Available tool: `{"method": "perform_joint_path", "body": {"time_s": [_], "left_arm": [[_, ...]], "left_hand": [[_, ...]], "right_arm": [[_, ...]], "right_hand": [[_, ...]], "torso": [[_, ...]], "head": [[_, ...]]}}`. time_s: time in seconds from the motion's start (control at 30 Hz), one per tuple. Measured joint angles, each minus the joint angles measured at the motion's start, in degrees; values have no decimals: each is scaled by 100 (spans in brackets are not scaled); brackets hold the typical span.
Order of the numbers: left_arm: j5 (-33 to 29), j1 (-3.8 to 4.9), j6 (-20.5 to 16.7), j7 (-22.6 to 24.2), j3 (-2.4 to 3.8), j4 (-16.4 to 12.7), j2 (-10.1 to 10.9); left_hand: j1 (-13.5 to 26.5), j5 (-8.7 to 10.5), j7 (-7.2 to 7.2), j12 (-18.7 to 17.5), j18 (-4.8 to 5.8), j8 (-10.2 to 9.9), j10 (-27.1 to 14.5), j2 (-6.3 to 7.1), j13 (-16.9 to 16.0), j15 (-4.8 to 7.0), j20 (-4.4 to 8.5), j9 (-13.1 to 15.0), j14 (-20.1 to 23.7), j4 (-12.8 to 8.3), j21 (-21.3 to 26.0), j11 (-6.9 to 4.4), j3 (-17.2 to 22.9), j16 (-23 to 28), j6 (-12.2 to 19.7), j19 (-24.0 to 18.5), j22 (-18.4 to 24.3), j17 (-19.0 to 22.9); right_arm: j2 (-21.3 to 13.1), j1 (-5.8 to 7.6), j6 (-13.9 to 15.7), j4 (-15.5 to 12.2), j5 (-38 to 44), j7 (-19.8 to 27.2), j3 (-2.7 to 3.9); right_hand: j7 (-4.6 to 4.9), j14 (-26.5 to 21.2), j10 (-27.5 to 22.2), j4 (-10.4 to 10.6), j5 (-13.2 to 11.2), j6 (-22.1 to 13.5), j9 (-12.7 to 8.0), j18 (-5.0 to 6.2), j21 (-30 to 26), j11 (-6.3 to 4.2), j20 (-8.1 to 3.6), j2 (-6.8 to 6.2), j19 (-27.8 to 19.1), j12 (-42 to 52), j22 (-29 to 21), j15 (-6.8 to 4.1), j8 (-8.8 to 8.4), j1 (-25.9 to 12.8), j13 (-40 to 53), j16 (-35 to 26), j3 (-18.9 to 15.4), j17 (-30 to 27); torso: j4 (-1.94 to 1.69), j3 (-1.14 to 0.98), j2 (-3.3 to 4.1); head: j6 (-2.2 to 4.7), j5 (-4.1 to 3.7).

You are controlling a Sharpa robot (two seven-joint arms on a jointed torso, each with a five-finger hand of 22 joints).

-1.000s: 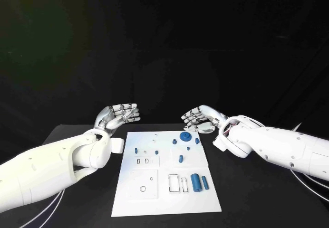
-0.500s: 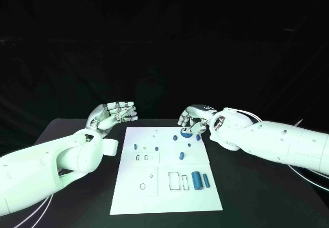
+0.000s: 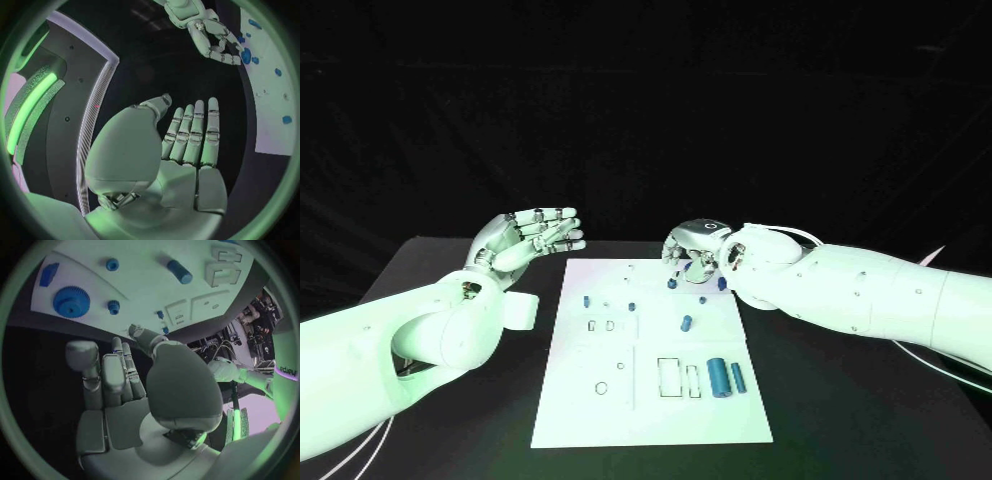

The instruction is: Assemble the parts on the task board

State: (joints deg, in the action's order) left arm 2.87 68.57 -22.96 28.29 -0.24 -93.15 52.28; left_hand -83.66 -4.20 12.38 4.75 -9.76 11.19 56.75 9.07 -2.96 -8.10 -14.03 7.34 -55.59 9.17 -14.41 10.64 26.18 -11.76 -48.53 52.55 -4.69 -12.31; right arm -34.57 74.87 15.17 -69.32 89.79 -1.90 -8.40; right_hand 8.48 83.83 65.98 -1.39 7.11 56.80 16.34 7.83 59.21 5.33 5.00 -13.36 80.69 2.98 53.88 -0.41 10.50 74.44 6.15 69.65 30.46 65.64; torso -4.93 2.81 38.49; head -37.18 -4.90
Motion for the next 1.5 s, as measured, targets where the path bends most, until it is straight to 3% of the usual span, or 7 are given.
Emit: {"method": "perform_joint_path", "body": {"time_s": [0.03, 0.27, 0.3, 0.5, 1.1, 1.5], "left_arm": [[0, 7, 0, 0, 1, -11, 9], [1, 49, 0, 0, 9, -66, 66], [1, 52, 0, 0, 9, -70, 68], [1, 60, 10, 1, 10, -75, 79], [1, 92, 36, -3, 15, -126, 152], [-1, 98, 42, -11, 15, -118, 167]], "left_hand": [[0, 0, 0, -42, 0, 0, 0, 0, 0, 0, 0, 0, 0, 0, 0, 0, 0, 0, 0, 0, 0, -3], [0, 0, 0, -44, 0, 0, 0, 0, 0, 0, 0, 0, 0, 0, 0, 0, 0, 0, 0, 0, -2, -11], [0, 0, 0, -44, 0, 0, 0, 0, 0, 0, 0, 0, 0, 0, 0, 0, 0, 0, 0, 0, -4, -11], [0, 0, 0, -44, -1, 0, 0, 0, 0, -1, 8, 0, 2, 0, -1, 0, 0, 1, 0, 7, -5, -13], [0, 0, 0, -45, 0, 0, -1, 0, 0, -1, 9, 0, 2, 0, -45, 0, 0, 1, 0, 10, -6, -18], [0, 0, 0, -45, 0, 0, -2, 0, 0, -1, 9, 0, 3, -1, -45, 1, 0, 1, 0, 10, -7, -21]], "right_arm": [[7, 0, -23, 16, 19, -15, 0], [33, -3, -211, 81, 115, -93, 0], [39, -6, -244, 93, 126, -102, 0], [62, -35, -371, 138, 151, -131, -1], [130, -92, -446, 298, 161, -205, -2], [135, -102, -432, 384, 169, -250, -2]], "right_hand": [[1, 0, -4, 0, 0, -1, 15, -89, 114, 4, 2, 0, -4, 0, 80, 0, 0, 0, 16, 91, 0, 48], [11, 0, -51, 48, 0, -12, 81, -94, 484, 9, 22, 0, 19, 0, 528, 1, 0, 0, 34, 361, -48, 289], [8, 0, -50, 48, 0, -10, 88, -140, 550, 9, 22, 0, 19, 0, 577, 1, 0, 0, 37, 383, -48, 289], [-3, 0, -130, 49, 0, -58, 105, -142, 615, 10, 22, 0, 17, 0, 655, 1, 0, 0, 66, 425, -48, 325], [-3, 0, -142, 112, 0, -56, 173, -170, 836, -1, 44, 1, 41, 0, 972, 2, 0, 1, 111, 581, 13, 415], [-13, 1, -142, 158, 0, -44, 235, -171, 968, -1, 73, 2, 69, 0, 1071, 3, 0, 0, 111, 604, 63, 417]], "torso": [[-8, 3, 9], [-59, 18, 64], [-64, 18, 70], [-91, 19, 99], [-141, 41, 168], [-149, 51, 198]], "head": [[1, -7], [-2, -55], [-3, -60], [-25, -82], [-22, -96], [-12, -110]]}}
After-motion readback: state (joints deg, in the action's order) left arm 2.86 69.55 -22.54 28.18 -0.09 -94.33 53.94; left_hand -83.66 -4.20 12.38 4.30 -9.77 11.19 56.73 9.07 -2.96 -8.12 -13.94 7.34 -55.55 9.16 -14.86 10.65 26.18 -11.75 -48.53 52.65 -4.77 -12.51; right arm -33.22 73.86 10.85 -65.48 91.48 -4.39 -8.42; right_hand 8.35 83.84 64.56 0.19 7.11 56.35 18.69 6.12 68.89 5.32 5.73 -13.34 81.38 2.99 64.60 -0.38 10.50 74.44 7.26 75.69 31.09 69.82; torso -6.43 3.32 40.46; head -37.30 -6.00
